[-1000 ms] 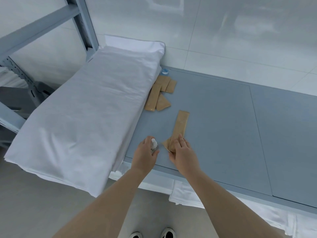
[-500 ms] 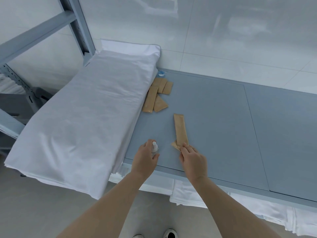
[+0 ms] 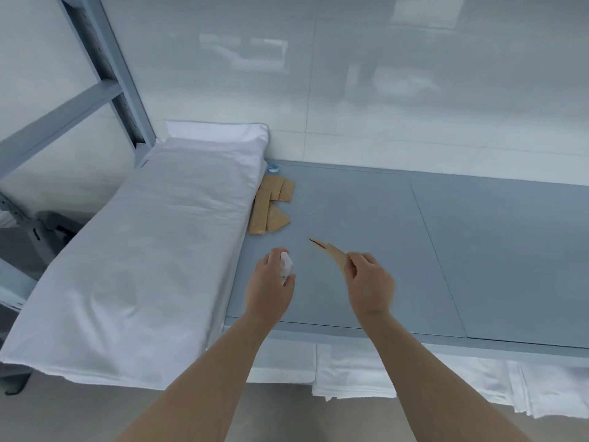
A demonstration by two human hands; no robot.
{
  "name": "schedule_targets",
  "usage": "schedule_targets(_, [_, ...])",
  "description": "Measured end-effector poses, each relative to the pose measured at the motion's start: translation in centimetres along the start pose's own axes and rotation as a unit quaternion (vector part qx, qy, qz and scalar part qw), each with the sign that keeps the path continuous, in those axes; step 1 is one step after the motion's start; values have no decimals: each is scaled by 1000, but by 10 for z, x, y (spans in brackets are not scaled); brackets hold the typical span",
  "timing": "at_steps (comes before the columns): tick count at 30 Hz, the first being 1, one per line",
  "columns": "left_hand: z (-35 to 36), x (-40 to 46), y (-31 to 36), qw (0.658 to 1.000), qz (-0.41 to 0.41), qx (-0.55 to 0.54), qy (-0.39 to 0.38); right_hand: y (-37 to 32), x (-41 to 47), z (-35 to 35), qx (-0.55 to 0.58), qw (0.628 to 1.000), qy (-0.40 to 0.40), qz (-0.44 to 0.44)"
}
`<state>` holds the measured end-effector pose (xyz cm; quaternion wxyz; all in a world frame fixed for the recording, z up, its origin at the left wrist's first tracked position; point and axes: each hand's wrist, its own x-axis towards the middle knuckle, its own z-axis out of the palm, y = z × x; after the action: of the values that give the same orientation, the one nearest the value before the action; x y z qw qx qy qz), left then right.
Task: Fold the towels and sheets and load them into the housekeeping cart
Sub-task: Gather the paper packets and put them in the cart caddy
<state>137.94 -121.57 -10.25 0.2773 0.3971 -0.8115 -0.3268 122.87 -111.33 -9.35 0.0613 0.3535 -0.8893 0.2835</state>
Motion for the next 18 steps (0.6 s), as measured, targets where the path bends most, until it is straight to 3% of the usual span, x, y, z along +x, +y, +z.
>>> schedule_targets(6, [-1, 0, 34, 999, 42, -20, -18, 16, -13, -41, 1, 996, 56, 66])
schedule_targets(18, [66, -35, 138, 968, 176, -91, -152, 91, -87, -144, 1, 953, 169, 251])
